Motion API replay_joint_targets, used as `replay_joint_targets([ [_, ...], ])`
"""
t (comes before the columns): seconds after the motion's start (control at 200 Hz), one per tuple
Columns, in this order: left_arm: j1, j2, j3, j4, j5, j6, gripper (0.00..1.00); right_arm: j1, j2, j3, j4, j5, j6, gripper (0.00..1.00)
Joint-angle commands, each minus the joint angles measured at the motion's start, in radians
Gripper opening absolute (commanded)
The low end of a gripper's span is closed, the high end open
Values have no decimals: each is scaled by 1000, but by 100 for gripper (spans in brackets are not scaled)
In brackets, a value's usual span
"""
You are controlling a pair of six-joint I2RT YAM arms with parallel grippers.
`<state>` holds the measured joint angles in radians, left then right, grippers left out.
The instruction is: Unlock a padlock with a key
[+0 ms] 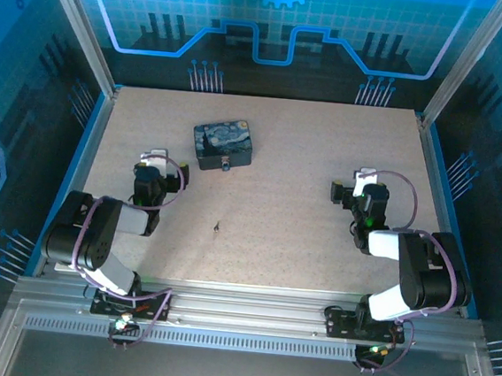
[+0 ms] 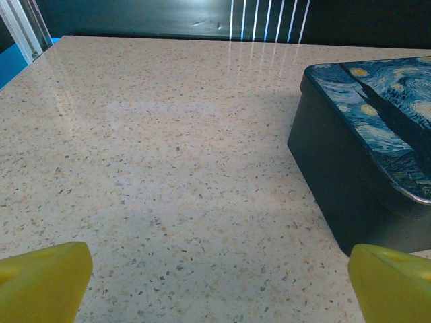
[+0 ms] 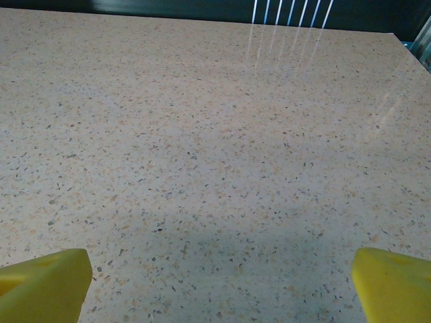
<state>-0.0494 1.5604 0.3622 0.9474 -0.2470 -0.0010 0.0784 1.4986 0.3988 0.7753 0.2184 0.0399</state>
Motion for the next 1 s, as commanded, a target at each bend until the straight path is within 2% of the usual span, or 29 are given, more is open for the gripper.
replay_joint_targets([
  [0.0,8,-7,4,8,-11,-12,99,0,5,15,12,-10,-9,100],
  [0.845,8,-7,2,12,-22,-15,99,2,2,14,15,-14,-11,100],
  [0.935,8,-43,-30,46,-20,-18,99,23,-44,80,-135,-7,-38,97],
  [0.995,6,-110,-52,23,5,-6,99,48,-87,178,-360,34,-20,97],
])
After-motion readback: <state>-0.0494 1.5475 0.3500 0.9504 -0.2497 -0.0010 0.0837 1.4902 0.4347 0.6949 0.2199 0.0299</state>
